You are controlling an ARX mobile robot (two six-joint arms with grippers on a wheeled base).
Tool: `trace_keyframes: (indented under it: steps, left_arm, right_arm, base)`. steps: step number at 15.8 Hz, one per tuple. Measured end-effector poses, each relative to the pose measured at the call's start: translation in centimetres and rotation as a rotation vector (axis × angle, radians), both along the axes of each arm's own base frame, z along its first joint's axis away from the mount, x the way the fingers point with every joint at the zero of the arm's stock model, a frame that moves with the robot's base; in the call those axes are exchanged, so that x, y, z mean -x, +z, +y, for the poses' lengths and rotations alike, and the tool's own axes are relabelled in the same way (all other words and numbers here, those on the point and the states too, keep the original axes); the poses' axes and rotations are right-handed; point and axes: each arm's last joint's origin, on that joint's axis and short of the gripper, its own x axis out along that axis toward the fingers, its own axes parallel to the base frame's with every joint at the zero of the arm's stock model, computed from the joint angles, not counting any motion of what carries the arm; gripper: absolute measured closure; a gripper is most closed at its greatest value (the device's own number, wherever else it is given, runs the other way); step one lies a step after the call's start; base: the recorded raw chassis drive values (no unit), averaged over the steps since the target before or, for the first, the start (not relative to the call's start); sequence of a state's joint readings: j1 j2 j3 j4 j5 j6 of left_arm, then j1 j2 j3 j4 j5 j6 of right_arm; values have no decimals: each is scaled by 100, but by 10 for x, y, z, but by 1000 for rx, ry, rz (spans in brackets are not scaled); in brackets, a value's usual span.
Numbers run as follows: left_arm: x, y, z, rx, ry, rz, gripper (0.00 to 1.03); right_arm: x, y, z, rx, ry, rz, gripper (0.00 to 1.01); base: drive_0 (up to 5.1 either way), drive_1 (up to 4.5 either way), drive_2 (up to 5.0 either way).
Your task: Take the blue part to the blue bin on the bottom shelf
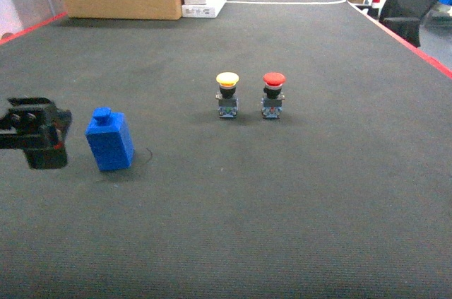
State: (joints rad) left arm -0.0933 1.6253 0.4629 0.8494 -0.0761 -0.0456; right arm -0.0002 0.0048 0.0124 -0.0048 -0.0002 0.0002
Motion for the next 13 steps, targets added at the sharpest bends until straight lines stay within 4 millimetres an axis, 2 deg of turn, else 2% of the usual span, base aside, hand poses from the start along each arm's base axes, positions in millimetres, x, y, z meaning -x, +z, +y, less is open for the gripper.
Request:
trace_keyframes:
  steps: [1,4,8,13]
  left_arm:
    - [-12,-10,-7,2,-15,38,5]
    - [-36,-14,-21,16,-53,31,5]
    - [-65,-38,-26,18,-46,86,5]
    - [-100,-57,-31,8,-21,113,5]
  right_arm:
    - [0,0,0,0,0,0,3]
    - [0,0,0,0,0,0,3]
    - [0,0,0,0,0,0,3]
    - [0,0,0,0,0,0,3]
  base:
    - [0,0,0]
    - [0,0,0]
    - [0,0,0]
    - [0,0,0]
